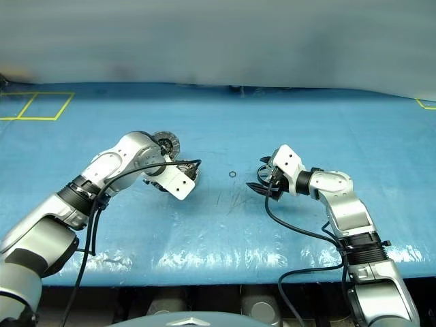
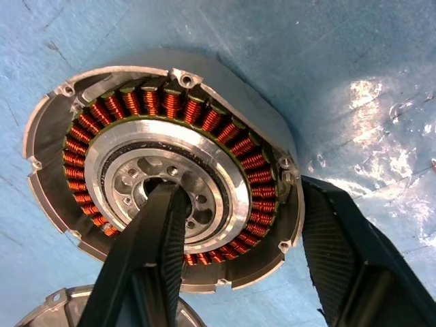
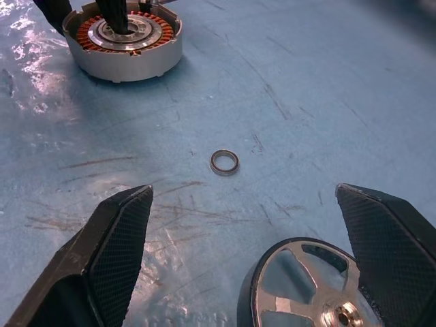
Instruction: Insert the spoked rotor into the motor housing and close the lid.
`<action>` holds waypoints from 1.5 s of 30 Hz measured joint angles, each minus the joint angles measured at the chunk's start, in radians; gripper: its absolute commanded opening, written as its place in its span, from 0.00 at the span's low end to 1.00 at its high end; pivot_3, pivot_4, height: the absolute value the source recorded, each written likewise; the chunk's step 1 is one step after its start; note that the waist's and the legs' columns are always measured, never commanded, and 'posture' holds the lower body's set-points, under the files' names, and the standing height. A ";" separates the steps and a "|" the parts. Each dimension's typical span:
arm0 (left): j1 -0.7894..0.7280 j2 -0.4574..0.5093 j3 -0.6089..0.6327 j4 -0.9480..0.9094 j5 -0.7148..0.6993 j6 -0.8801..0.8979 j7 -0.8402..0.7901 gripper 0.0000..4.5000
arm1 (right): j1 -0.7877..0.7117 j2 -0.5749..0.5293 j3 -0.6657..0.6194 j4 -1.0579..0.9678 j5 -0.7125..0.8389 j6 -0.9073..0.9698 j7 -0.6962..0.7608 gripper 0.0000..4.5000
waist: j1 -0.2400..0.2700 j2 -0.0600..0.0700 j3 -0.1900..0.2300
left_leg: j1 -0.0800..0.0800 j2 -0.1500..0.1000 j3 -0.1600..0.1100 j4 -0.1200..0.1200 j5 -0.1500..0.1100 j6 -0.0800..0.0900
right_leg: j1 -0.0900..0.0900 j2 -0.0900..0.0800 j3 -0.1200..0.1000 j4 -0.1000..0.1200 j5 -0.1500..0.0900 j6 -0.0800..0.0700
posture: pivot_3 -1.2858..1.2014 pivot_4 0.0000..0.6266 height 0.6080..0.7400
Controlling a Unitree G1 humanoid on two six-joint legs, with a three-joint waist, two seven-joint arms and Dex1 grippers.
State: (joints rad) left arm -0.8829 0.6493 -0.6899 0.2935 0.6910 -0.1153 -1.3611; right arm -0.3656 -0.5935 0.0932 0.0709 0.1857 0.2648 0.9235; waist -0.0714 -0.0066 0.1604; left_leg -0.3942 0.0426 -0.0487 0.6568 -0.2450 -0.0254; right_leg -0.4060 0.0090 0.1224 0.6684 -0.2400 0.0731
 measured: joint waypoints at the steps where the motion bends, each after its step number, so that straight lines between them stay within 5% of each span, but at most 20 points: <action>1: 0.000 -0.001 0.003 0.010 -0.001 -0.017 0.011 0.47 | 0.003 0.000 -0.003 0.000 0.000 0.000 -0.007 1.00 | 0.001 0.001 0.000 | 0.000 0.000 0.000 0.000 0.000 0.000 | 0.000 0.000 0.000 0.000 0.000 0.001 | 0.52 0.24 1.00; 20: 0.008 0.001 -0.037 -0.071 -0.044 -0.485 0.067 0.47 | 0.138 0.056 -0.043 -0.043 0.018 -0.064 -0.117 1.00 | 0.009 0.000 0.000 | -0.004 -0.002 0.000 0.004 0.000 0.001 | -0.002 -0.001 0.001 0.004 0.001 0.001 | 0.52 0.24 1.00; 32: 0.059 0.025 -0.040 -0.181 -0.076 -0.518 0.017 0.47 | 0.153 0.076 -0.044 -0.043 0.021 -0.087 -0.140 1.00 | 0.004 0.000 0.000 | -0.003 -0.001 0.000 0.004 0.000 0.001 | -0.002 -0.001 0.001 0.004 0.000 0.001 | 0.52 0.24 1.00; 39: 0.092 0.031 -0.024 -0.190 -0.104 -0.518 0.044 0.97 | 0.136 0.089 -0.040 -0.035 0.021 -0.090 -0.134 1.00 | 0.004 0.000 0.000 | -0.003 -0.001 0.000 0.004 0.000 0.001 | -0.002 -0.001 0.001 0.004 0.000 0.001 | 0.52 0.24 1.00; 45: 0.121 0.060 0.006 -0.195 -0.165 -0.536 0.094 0.99 | 0.113 0.103 -0.030 -0.014 0.021 -0.092 -0.116 1.00 | 0.004 0.000 0.000 | -0.003 -0.001 0.000 0.004 0.000 0.001 | -0.003 0.000 0.001 0.004 0.001 0.001 | 0.52 0.24 1.00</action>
State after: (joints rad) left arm -0.7615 0.7092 -0.6837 0.0983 0.5261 -0.6514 -1.2671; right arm -0.2531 -0.4908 0.0630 0.0566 0.2067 0.1729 0.8080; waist -0.0678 -0.0064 0.1604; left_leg -0.3974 0.0419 -0.0487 0.6610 -0.2451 -0.0245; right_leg -0.4086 0.0086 0.1233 0.6723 -0.2395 0.0740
